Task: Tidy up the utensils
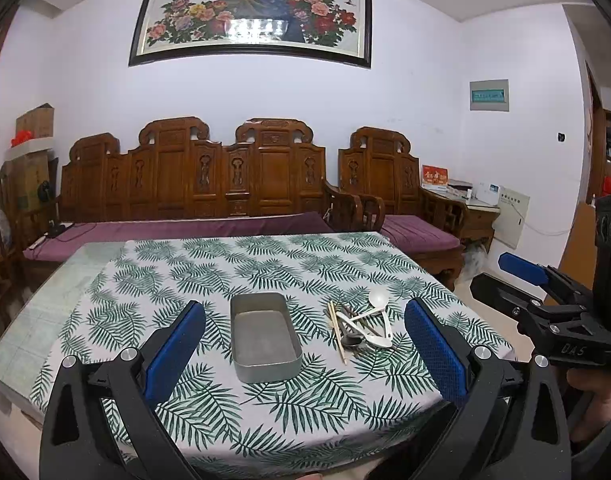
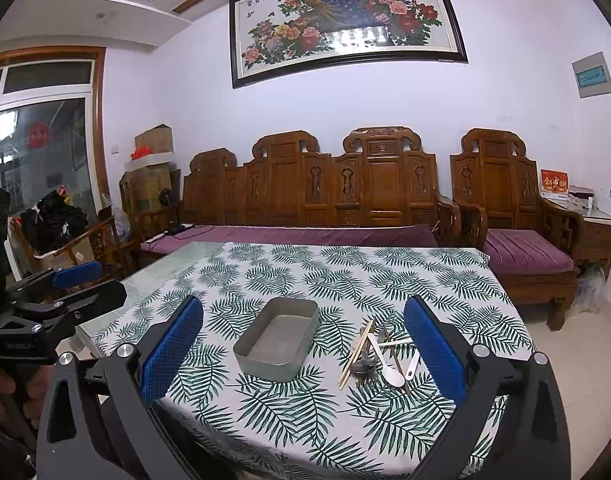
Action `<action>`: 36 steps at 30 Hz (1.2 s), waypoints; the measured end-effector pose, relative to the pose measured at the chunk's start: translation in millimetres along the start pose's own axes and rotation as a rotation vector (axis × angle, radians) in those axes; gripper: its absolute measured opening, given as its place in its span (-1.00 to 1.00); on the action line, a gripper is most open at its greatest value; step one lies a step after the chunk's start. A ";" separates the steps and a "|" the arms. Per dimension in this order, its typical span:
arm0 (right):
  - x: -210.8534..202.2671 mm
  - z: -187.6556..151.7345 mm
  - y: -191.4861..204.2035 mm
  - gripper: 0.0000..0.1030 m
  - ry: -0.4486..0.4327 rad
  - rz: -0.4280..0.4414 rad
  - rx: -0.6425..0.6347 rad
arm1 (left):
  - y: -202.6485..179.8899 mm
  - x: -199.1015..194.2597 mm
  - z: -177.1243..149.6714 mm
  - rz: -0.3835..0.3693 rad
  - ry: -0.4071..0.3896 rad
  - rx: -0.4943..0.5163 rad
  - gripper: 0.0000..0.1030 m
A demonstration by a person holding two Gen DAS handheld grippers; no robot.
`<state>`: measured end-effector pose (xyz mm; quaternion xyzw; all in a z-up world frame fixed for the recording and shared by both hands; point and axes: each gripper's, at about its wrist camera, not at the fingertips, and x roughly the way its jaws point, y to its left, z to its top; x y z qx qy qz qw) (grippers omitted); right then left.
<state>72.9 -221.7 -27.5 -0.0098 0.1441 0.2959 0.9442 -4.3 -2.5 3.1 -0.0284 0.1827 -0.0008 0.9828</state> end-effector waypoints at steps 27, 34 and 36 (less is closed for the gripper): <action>-6.9 6.5 1.4 0.95 -0.008 0.010 0.008 | -3.5 -6.7 6.0 0.000 -0.003 0.004 0.87; -7.8 6.9 1.7 0.95 -0.010 0.011 0.008 | -4.4 -8.0 6.5 -0.001 -0.004 0.005 0.87; -7.7 6.8 1.4 0.95 -0.010 0.011 0.009 | -4.5 -8.1 6.5 -0.002 -0.004 0.005 0.87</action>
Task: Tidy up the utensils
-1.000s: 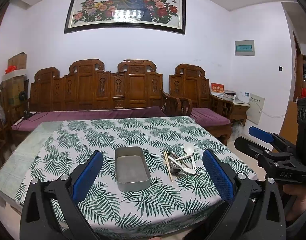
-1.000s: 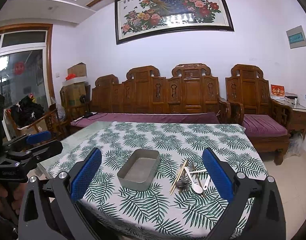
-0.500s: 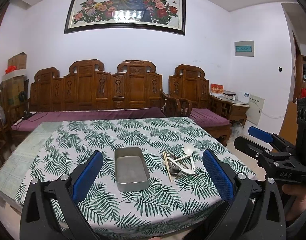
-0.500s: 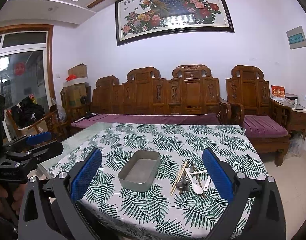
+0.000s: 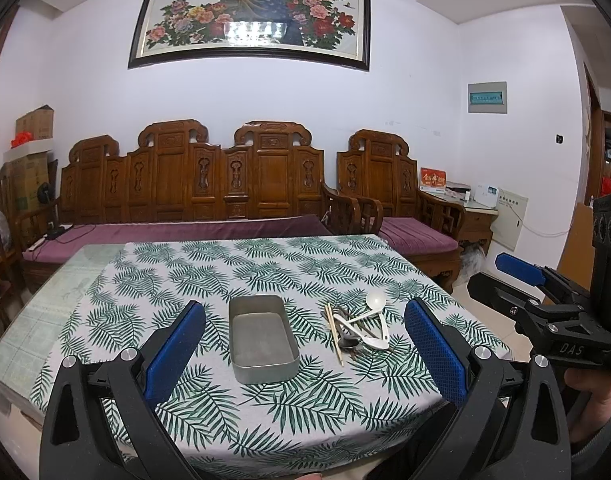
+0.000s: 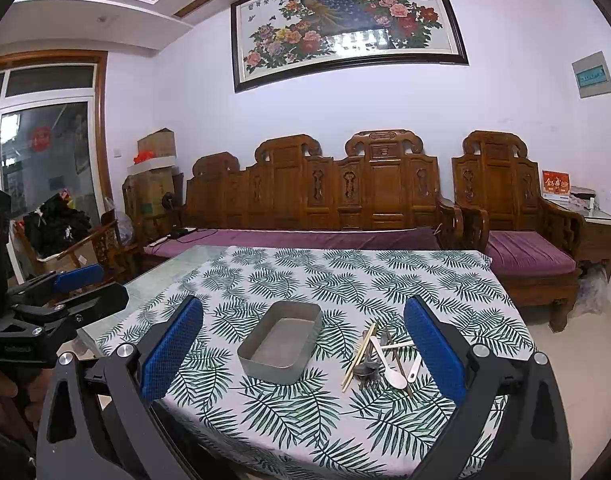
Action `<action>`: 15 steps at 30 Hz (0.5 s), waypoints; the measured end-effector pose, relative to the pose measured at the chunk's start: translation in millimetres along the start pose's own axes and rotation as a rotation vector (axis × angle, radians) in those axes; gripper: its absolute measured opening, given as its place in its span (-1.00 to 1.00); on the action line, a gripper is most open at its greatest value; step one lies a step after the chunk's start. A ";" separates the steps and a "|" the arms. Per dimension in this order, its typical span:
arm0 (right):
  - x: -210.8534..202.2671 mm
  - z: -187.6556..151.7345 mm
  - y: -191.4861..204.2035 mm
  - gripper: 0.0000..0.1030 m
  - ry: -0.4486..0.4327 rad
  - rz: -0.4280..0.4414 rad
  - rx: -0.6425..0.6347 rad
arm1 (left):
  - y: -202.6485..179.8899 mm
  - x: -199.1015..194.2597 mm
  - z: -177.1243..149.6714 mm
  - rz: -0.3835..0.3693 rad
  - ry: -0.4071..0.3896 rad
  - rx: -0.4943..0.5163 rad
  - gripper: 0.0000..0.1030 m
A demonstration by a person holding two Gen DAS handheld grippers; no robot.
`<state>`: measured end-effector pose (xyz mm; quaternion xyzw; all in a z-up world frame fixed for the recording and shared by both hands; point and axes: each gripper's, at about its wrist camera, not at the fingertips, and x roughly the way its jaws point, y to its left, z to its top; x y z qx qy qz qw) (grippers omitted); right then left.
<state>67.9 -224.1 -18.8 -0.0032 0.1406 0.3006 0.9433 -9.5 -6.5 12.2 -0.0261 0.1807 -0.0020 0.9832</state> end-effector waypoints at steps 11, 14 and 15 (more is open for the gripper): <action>-0.3 -0.2 0.1 0.95 0.000 0.001 0.001 | -0.4 -1.5 0.8 -0.002 -0.003 0.000 0.87; -1.3 0.5 0.3 0.95 -0.002 0.001 -0.001 | -1.3 -1.9 1.1 -0.002 -0.004 0.000 0.87; -1.5 0.7 0.2 0.95 -0.002 0.002 0.000 | -1.3 -1.7 0.8 -0.001 -0.004 0.000 0.87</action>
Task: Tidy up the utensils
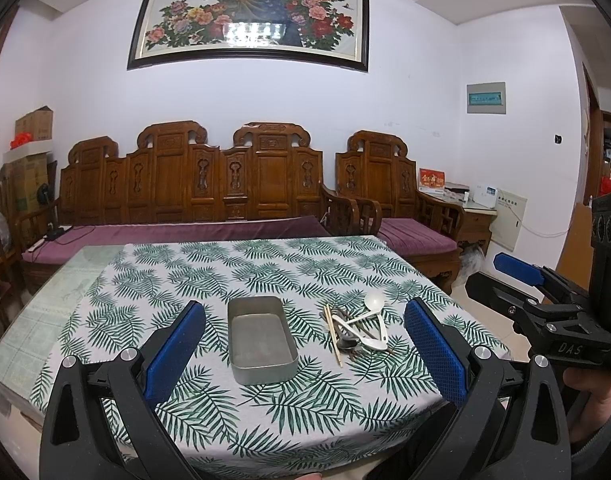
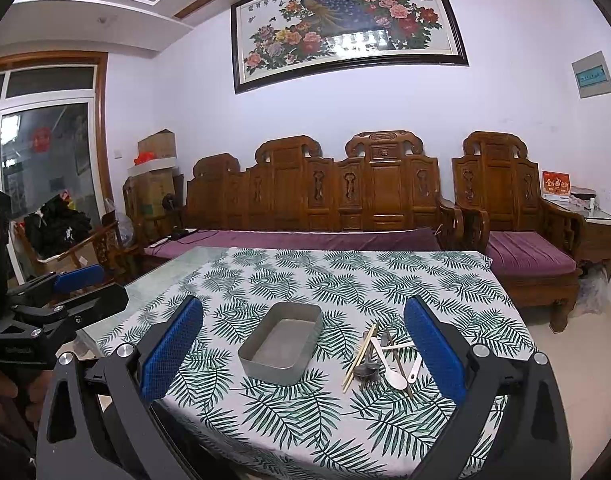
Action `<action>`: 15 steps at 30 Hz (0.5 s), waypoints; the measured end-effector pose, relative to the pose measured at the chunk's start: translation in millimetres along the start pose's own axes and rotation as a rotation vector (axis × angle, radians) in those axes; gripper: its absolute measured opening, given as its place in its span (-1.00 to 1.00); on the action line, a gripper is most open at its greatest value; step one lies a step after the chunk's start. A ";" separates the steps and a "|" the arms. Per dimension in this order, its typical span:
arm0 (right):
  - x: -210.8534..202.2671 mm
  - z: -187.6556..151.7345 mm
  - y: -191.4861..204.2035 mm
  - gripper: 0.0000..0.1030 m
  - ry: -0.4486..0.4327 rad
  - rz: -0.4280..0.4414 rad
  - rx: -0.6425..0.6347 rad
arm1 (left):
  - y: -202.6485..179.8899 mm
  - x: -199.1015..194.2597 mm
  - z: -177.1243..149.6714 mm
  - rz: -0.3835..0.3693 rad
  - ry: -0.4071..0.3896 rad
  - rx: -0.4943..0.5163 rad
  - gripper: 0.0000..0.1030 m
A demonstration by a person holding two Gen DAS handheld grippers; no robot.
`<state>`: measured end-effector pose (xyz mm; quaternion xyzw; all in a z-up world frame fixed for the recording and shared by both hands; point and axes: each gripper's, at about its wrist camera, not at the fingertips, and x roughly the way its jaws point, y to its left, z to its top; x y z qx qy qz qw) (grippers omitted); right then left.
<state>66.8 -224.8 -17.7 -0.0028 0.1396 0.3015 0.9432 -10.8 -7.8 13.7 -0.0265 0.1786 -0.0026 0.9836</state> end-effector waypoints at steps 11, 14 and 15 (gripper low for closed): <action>-2.2 2.7 0.3 0.95 -0.003 -0.001 0.000 | -3.3 0.4 1.8 -0.001 0.003 0.003 0.87; -2.0 2.1 0.0 0.95 -0.001 -0.001 0.002 | -3.8 3.1 1.4 -0.004 0.013 0.004 0.87; -2.0 2.5 0.0 0.95 0.001 -0.002 0.001 | -3.2 5.2 0.5 -0.004 0.022 0.004 0.87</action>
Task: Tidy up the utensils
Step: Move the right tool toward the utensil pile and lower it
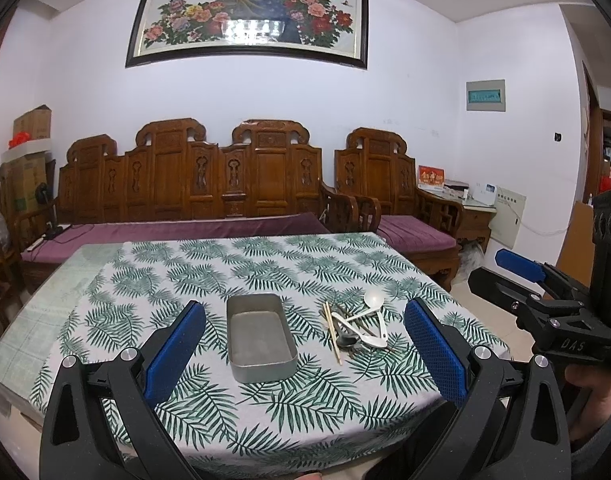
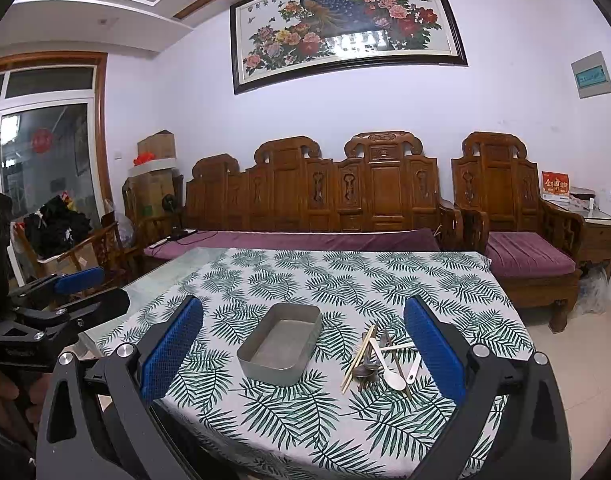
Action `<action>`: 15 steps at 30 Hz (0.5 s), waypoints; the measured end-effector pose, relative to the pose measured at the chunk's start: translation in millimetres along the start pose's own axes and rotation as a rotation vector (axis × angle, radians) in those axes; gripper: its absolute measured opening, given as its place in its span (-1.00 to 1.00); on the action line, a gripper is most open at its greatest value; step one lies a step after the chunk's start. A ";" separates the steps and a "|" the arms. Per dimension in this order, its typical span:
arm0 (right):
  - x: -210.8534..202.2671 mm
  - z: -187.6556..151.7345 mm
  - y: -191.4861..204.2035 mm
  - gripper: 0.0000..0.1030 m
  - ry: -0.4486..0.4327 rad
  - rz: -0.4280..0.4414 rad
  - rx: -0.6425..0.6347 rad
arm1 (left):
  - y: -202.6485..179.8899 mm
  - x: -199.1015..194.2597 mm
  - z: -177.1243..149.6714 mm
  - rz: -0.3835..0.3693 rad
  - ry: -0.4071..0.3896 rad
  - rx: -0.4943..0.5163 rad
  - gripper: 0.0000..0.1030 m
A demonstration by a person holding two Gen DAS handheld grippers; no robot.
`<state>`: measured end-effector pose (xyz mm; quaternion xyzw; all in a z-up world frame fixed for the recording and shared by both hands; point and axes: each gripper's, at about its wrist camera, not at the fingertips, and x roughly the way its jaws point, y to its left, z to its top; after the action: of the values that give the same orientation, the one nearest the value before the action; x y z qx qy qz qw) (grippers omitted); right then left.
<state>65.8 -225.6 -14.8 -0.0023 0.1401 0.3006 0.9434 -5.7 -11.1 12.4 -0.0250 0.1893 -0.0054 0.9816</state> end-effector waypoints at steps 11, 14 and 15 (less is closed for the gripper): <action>19.7 -7.3 -22.1 0.95 0.059 -0.031 0.012 | 15.2 41.8 -19.8 -0.001 0.127 -0.031 0.87; 29.3 -12.2 -31.7 0.95 0.077 -0.044 0.017 | 18.2 55.3 -25.4 0.013 0.162 -0.041 0.87; 33.0 -14.5 -34.5 0.95 0.083 -0.047 0.021 | 19.0 59.3 -27.1 0.019 0.176 -0.040 0.87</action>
<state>107.3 -236.5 -40.2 -0.0083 0.1824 0.2764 0.9435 39.3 5.5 -35.7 -0.0421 0.2754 0.0055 0.9604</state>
